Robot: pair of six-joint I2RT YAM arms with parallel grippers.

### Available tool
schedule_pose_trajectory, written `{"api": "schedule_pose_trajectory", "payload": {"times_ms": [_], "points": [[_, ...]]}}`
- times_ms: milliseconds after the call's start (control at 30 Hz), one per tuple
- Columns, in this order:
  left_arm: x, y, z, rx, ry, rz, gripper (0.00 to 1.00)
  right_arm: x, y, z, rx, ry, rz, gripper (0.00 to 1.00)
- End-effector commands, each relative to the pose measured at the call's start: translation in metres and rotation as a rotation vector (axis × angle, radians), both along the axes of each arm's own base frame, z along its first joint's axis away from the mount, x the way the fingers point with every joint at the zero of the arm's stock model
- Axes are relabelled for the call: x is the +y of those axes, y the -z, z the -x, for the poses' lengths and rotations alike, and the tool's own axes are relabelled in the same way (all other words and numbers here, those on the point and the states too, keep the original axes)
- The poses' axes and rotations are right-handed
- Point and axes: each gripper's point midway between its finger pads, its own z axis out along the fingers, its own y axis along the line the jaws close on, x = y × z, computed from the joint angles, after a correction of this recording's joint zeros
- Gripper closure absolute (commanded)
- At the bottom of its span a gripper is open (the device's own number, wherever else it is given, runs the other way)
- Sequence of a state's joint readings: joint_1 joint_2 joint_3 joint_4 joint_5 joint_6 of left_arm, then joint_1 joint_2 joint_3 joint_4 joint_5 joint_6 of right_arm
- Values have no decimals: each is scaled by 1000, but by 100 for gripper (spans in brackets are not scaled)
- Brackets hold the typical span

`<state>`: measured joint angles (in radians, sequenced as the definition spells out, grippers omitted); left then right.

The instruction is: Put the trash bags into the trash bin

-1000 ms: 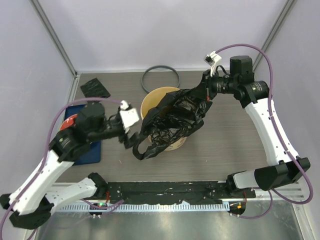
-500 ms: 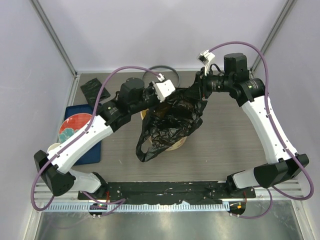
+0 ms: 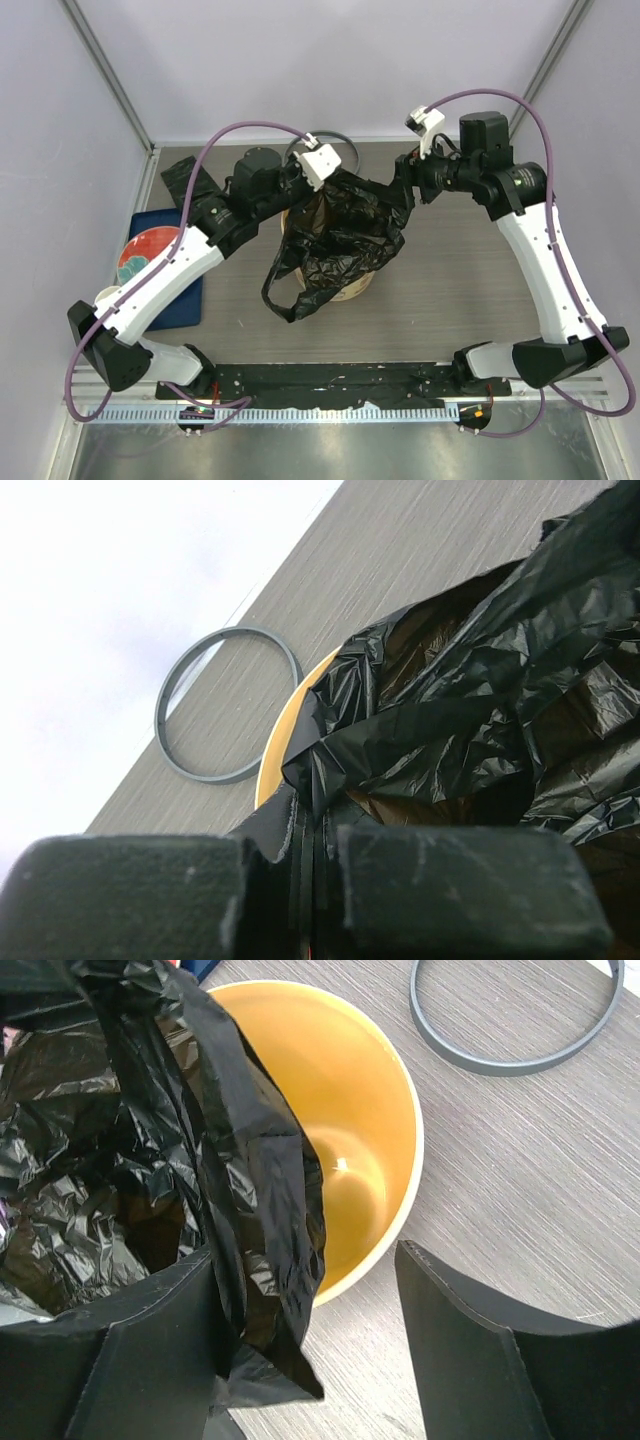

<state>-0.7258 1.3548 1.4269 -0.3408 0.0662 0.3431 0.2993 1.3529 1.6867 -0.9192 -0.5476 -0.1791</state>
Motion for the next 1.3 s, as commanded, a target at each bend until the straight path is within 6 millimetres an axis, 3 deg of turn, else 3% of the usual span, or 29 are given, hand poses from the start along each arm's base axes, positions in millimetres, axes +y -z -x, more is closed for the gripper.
{"api": "schedule_pose_trajectory", "payload": {"times_ms": [0, 100, 167, 267, 300, 333, 367, 467, 667, 867, 1133, 1267], "points": [[3, -18, -11, -25, -50, 45, 100, -8, -23, 22, -71, -25, 14, 28], [7, -14, -17, 5, -80, 54, 100, -7, -25, 41, -63, -79, 6, 25], [9, -11, -21, 23, -92, 57, 100, -7, -15, 51, -21, -99, 6, 24], [9, -11, -21, 41, -81, 83, 100, -12, 3, 40, -11, -41, 34, 28], [8, -10, -21, 42, -79, 83, 100, -15, 11, 34, -13, -11, 48, 34], [9, -10, -22, 42, -83, 89, 100, -21, 8, 21, -59, 35, 69, 46], [10, -9, -23, 48, -85, 90, 100, -23, 8, 14, -70, 58, 76, 67], [15, -5, -30, 60, -105, 96, 100, -28, 8, -5, -90, 128, 92, 99], [22, 3, -48, 59, -157, 105, 96, -31, 15, -30, -91, 208, 97, 99], [37, 37, -77, 103, -247, 55, 94, -29, 34, -51, -28, 229, 108, 100], [41, 65, -85, 175, -264, 11, 63, -28, 66, -55, 70, 212, 137, 99], [40, 78, -80, 243, -241, 2, 63, -27, 81, -49, 129, 172, 141, 99]]}}
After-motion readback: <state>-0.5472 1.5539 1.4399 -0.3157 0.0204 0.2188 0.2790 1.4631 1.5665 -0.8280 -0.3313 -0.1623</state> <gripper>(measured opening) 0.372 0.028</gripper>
